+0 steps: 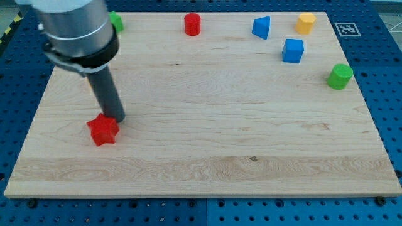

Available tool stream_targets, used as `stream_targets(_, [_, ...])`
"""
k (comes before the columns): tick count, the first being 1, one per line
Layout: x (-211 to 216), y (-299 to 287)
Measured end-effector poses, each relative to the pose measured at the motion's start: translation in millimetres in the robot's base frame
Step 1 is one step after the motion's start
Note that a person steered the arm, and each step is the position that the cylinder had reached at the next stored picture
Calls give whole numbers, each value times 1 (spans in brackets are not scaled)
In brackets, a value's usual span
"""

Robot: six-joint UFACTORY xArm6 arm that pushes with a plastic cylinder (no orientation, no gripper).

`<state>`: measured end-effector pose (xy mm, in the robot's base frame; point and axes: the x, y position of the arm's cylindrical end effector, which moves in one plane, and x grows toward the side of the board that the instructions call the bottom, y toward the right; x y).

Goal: Point your arm at the blue triangle

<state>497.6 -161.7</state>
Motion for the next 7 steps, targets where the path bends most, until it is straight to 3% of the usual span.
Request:
stream_targets(2, [34,-2])
stream_targets(7, [21,55])
